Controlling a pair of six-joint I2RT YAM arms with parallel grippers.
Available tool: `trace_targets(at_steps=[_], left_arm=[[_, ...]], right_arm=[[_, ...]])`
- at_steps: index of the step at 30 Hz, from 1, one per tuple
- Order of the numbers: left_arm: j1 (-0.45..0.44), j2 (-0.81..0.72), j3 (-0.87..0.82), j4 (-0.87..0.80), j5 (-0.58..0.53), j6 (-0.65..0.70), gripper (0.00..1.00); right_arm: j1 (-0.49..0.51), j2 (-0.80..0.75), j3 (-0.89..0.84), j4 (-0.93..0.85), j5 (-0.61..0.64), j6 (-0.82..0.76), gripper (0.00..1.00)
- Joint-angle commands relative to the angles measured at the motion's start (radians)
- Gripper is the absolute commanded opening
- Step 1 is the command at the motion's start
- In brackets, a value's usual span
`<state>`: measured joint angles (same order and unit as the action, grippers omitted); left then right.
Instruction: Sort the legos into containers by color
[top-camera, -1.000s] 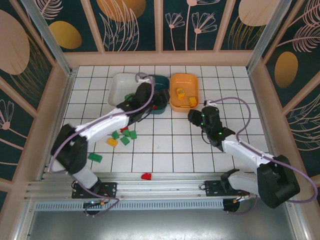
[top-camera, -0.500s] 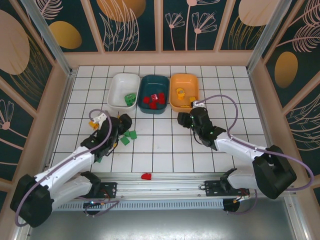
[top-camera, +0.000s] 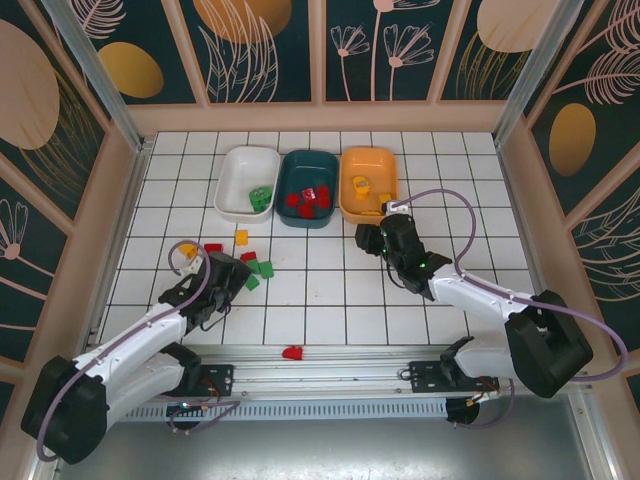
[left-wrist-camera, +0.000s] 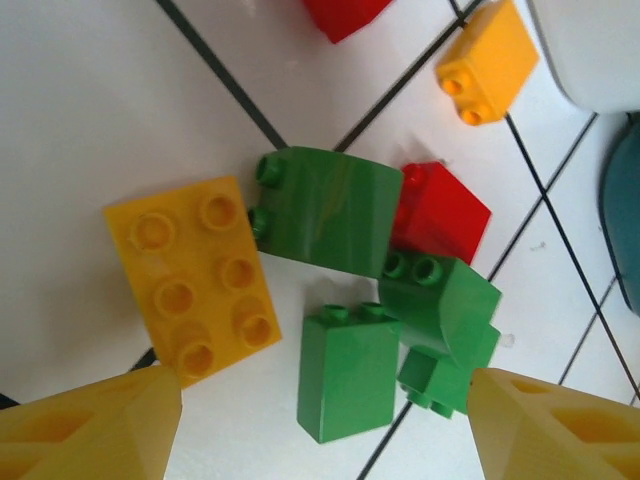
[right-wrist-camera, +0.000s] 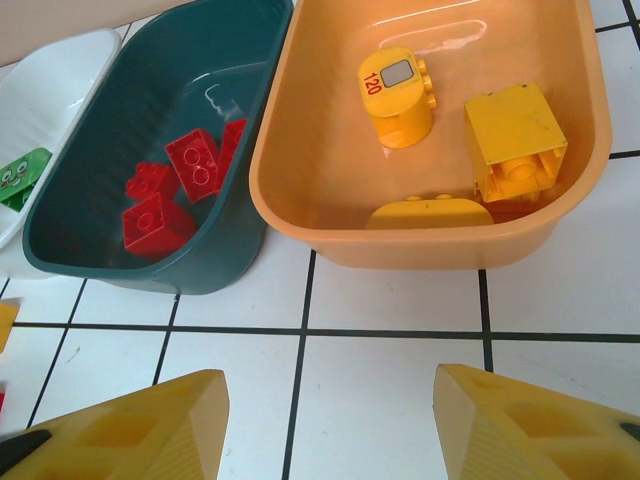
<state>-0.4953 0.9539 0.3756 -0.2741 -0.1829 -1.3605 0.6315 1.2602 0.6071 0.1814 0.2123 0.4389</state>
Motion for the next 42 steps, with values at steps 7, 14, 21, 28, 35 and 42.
trace_targets(at_steps=[7,14,21,28,35,42], left_arm=[[0.086,0.061,0.009,-0.076,0.066,0.019,0.63],[0.171,0.116,0.043,-0.079,0.078,0.086,0.64],[0.199,0.240,0.098,-0.034,0.107,0.138,0.64],[0.208,0.267,0.078,-0.003,0.138,0.158,0.59],[0.229,0.386,0.118,0.009,0.188,0.224,0.63],[0.232,0.392,0.118,0.032,0.184,0.241,0.44]], right_arm=[[0.010,0.001,0.026,0.030,0.039,-0.019,0.58],[0.009,-0.010,0.022,0.029,0.044,-0.017,0.58],[0.009,-0.008,0.017,0.032,0.036,-0.015,0.58],[0.009,-0.007,0.019,0.030,0.029,-0.023,0.58],[0.007,-0.027,0.016,0.021,0.027,-0.026,0.58],[0.005,-0.041,0.014,0.019,0.024,-0.024,0.58]])
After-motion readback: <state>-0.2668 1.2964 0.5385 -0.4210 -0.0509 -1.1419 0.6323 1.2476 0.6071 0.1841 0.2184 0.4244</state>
